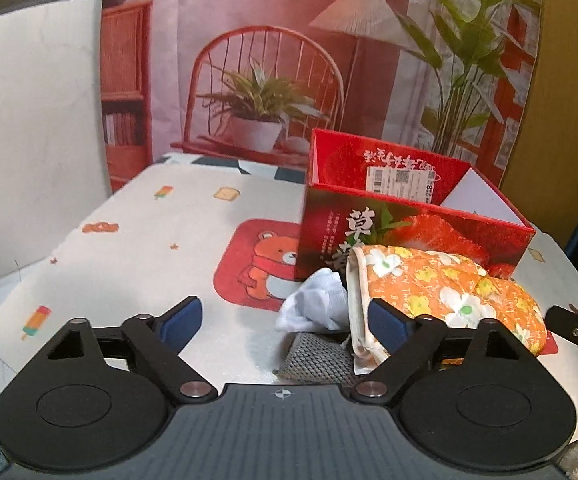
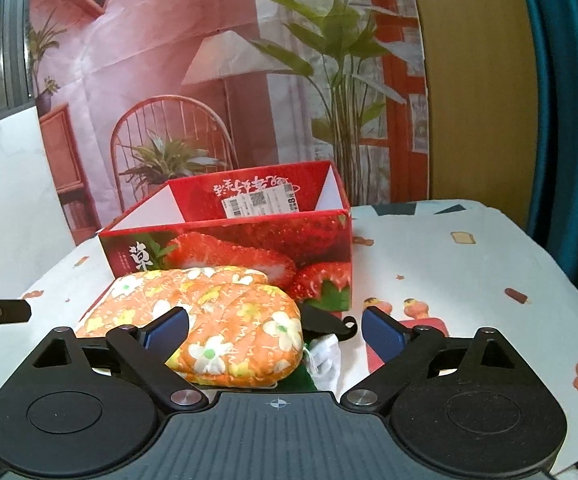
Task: Organize soft objects
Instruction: 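Lower the right tool onto the orange floral cloth beside the box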
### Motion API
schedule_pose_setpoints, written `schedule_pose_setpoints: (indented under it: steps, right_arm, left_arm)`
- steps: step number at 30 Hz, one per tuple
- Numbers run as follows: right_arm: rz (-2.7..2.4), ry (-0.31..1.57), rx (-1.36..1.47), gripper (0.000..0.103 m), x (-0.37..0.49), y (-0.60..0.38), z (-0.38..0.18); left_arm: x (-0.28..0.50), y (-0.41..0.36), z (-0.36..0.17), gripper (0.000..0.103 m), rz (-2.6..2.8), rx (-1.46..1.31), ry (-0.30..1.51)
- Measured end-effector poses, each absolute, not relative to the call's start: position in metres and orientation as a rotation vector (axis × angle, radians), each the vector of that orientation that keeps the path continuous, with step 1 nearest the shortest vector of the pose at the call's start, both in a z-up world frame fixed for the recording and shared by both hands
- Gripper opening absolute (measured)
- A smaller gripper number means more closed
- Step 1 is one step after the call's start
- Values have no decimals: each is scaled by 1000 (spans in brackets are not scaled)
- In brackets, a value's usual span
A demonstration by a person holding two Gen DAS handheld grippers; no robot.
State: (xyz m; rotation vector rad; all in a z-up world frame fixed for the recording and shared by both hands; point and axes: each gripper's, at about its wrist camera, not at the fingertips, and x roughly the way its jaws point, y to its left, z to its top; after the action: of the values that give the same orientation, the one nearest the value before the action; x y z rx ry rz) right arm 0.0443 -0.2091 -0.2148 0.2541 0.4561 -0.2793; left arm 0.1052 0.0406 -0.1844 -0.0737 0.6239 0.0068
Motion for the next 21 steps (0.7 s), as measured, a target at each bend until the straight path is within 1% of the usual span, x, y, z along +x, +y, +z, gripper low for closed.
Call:
schedule_pose_setpoints:
  steps: [1, 3, 9, 11, 13, 14, 16, 18, 21]
  right_arm:
    - [-270, 461, 255, 91, 47, -210, -216]
    - [-244, 465, 241, 91, 57, -212, -214]
    - [-225, 433, 173, 90, 94, -218, -199]
    - [-225, 430, 214, 88, 102, -222, -200]
    - [-239, 436, 268, 85, 105, -227, -206]
    - [-241, 443, 292, 85, 104, -228, -210]
    - [-245, 452, 313, 82, 97, -228, -223]
    - [-254, 466, 311, 79, 90, -226, -236]
    - [-244, 483, 300, 75, 81, -223, -248]
  left_arm:
    - [110, 40, -183, 84, 12, -70, 636]
    - [121, 39, -176, 81, 12, -63, 649]
    - [148, 24, -155, 80, -8, -44, 579]
    - [154, 15, -157, 77, -36, -40, 588]
    - [156, 7, -165, 64, -82, -49, 612]
    - [155, 5, -170, 60, -107, -55, 624]
    - [153, 2, -185, 45, -148, -72, 654]
    - [150, 4, -199, 39, -168, -116, 680]
    - [145, 11, -217, 39, -166, -179, 708]
